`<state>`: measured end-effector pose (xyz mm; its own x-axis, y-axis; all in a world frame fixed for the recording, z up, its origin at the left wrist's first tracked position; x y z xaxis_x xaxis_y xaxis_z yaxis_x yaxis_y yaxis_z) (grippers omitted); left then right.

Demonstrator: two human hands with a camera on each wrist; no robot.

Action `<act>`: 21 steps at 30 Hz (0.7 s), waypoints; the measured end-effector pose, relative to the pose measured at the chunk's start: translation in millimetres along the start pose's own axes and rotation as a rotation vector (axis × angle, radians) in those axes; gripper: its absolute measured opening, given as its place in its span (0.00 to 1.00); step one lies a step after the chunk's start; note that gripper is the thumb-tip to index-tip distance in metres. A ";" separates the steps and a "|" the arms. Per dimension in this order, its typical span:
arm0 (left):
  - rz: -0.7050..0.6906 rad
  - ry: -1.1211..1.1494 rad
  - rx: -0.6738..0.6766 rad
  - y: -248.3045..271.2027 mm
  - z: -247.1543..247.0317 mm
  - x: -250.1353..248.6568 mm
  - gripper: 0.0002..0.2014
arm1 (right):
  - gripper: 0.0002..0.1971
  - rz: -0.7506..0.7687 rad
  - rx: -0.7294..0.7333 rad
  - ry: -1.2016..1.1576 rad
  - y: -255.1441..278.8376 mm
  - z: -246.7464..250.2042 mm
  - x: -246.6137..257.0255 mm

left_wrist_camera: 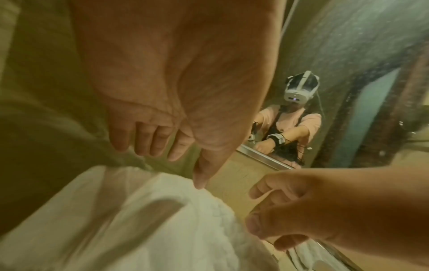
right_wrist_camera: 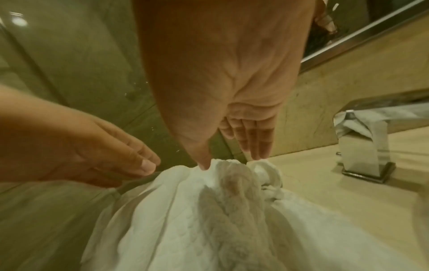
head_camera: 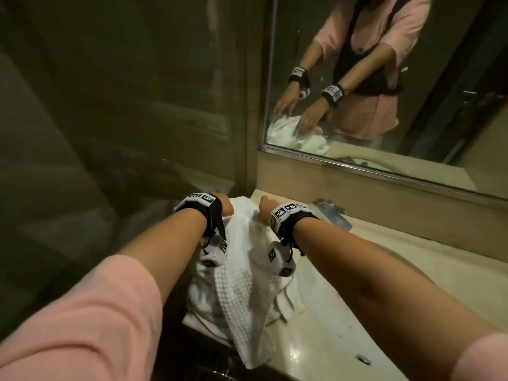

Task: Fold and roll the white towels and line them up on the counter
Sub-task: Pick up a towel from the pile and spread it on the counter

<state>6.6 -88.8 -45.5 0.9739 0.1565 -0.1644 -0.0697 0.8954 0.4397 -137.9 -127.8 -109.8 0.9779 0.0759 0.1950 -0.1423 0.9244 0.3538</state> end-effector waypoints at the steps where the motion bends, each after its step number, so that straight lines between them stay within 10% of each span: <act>1: 0.002 0.015 0.040 0.5 -5.1 3.8 0.13 | 0.39 -0.009 0.003 -0.008 -5.8 -5.5 -2.4; 10: 0.073 0.026 0.153 -11.7 -29.4 23.0 0.07 | 0.37 -0.076 0.049 -0.080 7.5 -2.9 3.0; 21: 0.078 0.023 -0.049 6.0 2.2 27.0 0.16 | 0.20 0.041 -0.106 -0.054 20.6 4.1 40.6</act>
<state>32.9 -80.1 -45.3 0.9599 0.2359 -0.1518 -0.1565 0.8995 0.4080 -101.8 -107.1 -90.8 0.9615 0.0964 0.2572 -0.1618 0.9555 0.2466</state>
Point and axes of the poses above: each hand's wrist, its own y-axis away from the middle knuckle, its own z-axis out of the back of the hand, x = y × z, the point moved 10 cm from there along -y, towards the middle knuckle, and after that the axes turned 1 degree about -x, right-handed, at the moved point
